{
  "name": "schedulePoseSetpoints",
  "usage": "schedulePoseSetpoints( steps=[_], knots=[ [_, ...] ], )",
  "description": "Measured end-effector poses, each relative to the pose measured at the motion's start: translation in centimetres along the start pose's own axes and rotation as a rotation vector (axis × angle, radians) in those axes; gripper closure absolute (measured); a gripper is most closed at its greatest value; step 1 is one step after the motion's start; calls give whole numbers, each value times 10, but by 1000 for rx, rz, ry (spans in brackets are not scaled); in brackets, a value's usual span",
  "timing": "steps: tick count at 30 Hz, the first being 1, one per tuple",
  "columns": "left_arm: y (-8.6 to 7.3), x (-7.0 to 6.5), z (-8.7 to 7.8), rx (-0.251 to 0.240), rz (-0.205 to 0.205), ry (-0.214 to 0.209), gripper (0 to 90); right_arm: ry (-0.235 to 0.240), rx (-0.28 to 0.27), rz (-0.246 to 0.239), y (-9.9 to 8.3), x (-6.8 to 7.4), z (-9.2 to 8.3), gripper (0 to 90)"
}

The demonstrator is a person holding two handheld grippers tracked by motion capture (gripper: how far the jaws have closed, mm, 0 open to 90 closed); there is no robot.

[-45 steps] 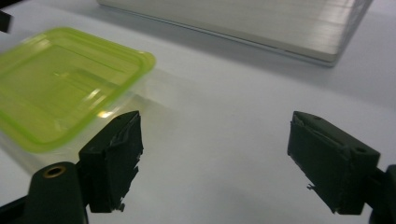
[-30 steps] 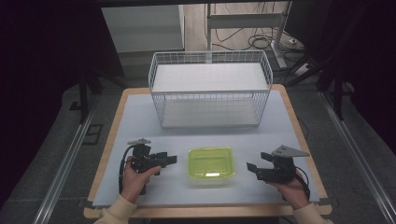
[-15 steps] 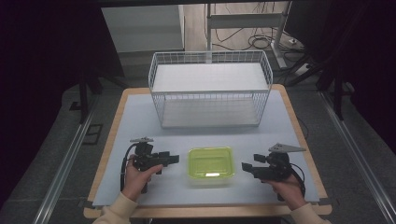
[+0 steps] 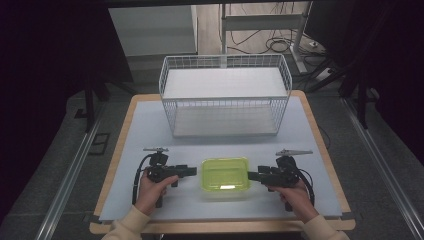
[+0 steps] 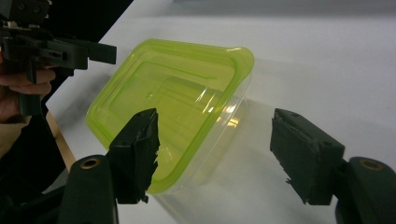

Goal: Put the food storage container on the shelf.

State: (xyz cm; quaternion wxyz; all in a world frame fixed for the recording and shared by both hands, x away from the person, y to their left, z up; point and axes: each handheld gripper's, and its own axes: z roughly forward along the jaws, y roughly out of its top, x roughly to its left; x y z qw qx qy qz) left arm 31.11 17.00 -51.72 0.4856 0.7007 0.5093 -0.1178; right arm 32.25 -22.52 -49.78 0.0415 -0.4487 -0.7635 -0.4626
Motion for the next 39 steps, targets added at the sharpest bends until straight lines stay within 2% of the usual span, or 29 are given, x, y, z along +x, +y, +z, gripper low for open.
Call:
schedulePoseSetpoints(
  steps=[4,8,11,16,19,23,24,26,27,28,32,34,39],
  knots=[
    [-1,-2,9,24,-7,-14,366,7,9,24,3,-2,7,354],
    [-2,0,17,42,-33,-40,383,6,21,44,6,-5,12,378],
    [-2,0,22,55,-31,-47,403,13,28,64,6,-7,16,402],
    [-3,-2,27,77,-28,-64,450,38,56,84,4,-9,19,457],
    [-4,-2,29,83,-34,-85,507,60,64,99,3,-9,20,507],
    [-5,-2,31,85,-43,-97,575,83,75,119,2,-10,22,560],
    [-5,-3,32,83,-43,-100,651,98,82,127,1,-11,24,618],
    [-6,-5,31,77,-30,-82,679,102,88,131,1,-10,24,630],
    [-6,-5,31,77,-28,-83,695,91,83,129,0,-10,24,674],
    [-6,-5,30,71,-31,-86,701,88,84,131,0,-10,23,681],
    [-6,-8,26,50,-27,-91,759,103,61,165,0,-9,18,750],
    [-7,-9,22,25,-31,-102,785,107,52,170,0,-7,15,774],
    [-8,-11,20,21,-15,-90,818,118,19,169,0,-3,10,812]
  ],
)
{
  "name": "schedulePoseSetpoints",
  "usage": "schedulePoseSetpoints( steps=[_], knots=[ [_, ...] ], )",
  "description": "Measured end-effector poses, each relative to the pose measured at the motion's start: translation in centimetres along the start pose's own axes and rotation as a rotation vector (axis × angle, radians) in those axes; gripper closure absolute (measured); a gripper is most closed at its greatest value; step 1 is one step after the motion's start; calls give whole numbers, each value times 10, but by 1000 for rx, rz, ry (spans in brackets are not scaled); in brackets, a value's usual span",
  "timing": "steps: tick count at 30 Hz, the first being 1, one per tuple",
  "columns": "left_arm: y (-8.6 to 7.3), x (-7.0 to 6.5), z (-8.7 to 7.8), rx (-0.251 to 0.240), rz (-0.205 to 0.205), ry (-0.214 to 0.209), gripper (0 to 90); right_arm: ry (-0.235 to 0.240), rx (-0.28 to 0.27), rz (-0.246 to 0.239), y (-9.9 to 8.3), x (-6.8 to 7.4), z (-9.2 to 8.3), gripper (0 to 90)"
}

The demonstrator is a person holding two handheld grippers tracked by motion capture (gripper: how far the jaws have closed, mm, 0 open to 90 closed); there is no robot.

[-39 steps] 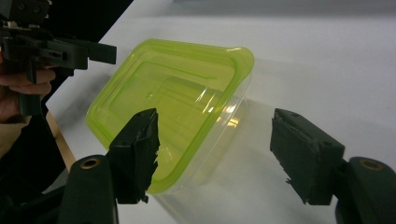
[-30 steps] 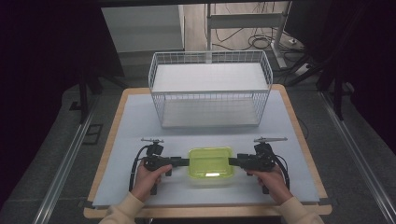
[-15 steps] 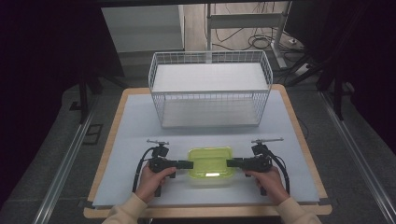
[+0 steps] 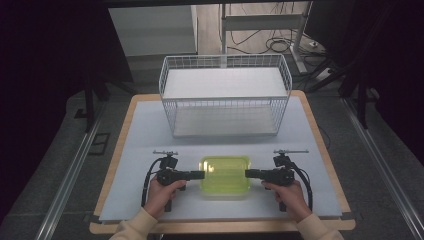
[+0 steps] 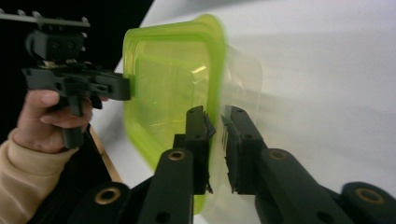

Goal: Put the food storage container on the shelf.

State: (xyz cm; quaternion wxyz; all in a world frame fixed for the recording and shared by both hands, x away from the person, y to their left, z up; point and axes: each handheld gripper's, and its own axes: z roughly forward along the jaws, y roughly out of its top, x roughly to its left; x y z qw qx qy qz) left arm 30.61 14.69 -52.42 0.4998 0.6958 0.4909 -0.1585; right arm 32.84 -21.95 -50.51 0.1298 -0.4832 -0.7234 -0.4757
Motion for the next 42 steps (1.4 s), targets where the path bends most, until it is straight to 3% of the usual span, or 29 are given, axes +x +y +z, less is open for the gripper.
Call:
schedulePoseSetpoints(
  steps=[17,42],
  knots=[
    [1,-14,-8,-34,61,1,819,0,-36,-70,2,13,-11,812],
    [16,-22,-21,-63,100,8,819,-1,-72,-121,17,27,-15,811]
  ],
)
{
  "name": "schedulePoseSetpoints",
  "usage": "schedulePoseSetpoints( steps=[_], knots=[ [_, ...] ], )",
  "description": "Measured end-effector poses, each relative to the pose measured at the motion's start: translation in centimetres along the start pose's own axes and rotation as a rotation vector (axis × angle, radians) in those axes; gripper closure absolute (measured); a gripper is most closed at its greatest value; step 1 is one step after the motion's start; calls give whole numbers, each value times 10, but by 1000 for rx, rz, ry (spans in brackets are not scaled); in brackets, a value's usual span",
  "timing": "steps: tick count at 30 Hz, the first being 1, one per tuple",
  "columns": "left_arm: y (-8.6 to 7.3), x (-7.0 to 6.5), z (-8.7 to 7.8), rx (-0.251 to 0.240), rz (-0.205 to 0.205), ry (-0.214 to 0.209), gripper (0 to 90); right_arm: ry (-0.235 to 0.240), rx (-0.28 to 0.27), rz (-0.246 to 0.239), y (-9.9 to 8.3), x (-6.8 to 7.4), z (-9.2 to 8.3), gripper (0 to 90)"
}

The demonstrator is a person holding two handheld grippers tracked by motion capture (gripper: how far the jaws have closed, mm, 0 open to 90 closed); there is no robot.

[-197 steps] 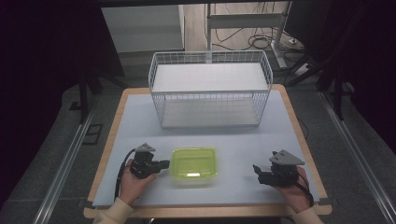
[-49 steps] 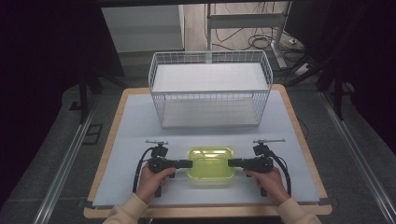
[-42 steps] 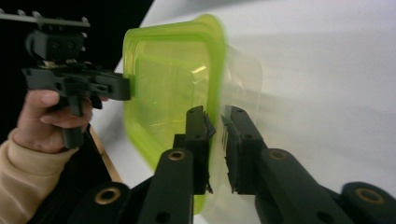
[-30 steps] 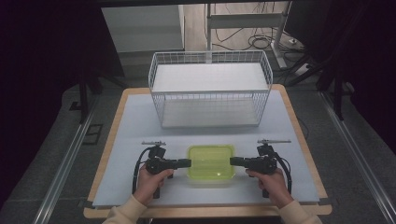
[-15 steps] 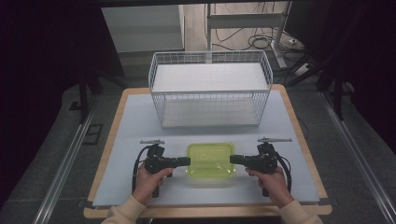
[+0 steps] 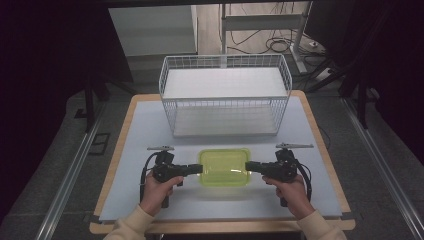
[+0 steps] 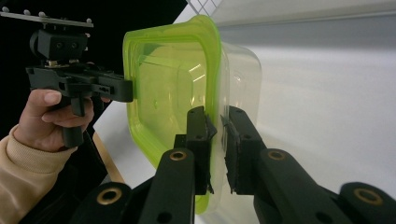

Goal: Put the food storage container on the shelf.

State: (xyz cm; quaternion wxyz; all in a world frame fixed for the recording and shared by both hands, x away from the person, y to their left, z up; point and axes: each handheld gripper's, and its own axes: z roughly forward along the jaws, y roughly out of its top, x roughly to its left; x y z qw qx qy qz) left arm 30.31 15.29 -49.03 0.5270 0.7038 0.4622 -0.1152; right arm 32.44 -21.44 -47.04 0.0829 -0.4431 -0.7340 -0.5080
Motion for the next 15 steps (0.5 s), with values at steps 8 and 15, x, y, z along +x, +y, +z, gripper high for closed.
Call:
schedulePoseSetpoints(
  steps=[8,15],
  knots=[
    [11,-4,-9,-16,15,7,819,7,-15,-16,12,7,1,812],
    [21,-7,-12,-27,27,7,819,3,-32,-34,21,12,-2,812]
  ],
)
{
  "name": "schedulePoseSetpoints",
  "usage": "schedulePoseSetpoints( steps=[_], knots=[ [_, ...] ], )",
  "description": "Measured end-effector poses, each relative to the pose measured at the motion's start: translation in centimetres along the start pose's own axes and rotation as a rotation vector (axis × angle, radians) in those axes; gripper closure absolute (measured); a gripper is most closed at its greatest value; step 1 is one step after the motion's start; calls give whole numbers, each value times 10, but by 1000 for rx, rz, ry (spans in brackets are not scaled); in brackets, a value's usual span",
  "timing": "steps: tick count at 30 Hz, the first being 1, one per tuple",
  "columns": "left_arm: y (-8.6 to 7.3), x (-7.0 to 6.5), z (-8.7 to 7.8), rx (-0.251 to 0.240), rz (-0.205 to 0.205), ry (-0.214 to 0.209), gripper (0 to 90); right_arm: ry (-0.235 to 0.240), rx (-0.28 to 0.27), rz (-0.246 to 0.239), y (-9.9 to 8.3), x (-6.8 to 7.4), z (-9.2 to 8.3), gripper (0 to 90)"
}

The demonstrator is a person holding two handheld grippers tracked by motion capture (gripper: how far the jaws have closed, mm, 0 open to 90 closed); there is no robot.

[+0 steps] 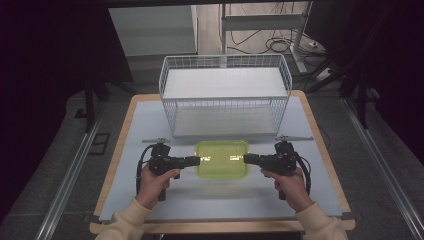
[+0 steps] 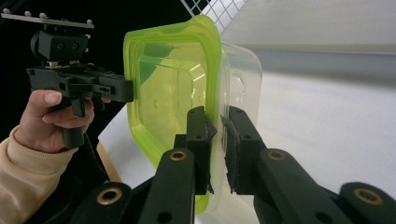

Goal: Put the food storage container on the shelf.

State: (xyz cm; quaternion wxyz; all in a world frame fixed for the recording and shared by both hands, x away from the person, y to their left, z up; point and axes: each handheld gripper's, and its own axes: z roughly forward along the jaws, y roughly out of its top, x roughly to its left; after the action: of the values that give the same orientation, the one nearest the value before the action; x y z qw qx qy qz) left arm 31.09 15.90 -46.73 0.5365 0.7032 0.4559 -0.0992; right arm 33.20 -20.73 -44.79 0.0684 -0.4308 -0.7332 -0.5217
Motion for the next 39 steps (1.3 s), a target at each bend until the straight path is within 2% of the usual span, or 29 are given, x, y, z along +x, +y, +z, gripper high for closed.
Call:
schedulePoseSetpoints(
  steps=[9,22,39],
  knots=[
    [10,-3,0,-8,7,-2,819,-4,-7,-7,9,0,-3,812],
    [33,-14,-9,-31,49,5,819,-11,-33,-40,34,12,-12,812],
    [59,-22,-15,-53,59,-3,819,-25,-54,-68,61,23,-19,812]
  ],
)
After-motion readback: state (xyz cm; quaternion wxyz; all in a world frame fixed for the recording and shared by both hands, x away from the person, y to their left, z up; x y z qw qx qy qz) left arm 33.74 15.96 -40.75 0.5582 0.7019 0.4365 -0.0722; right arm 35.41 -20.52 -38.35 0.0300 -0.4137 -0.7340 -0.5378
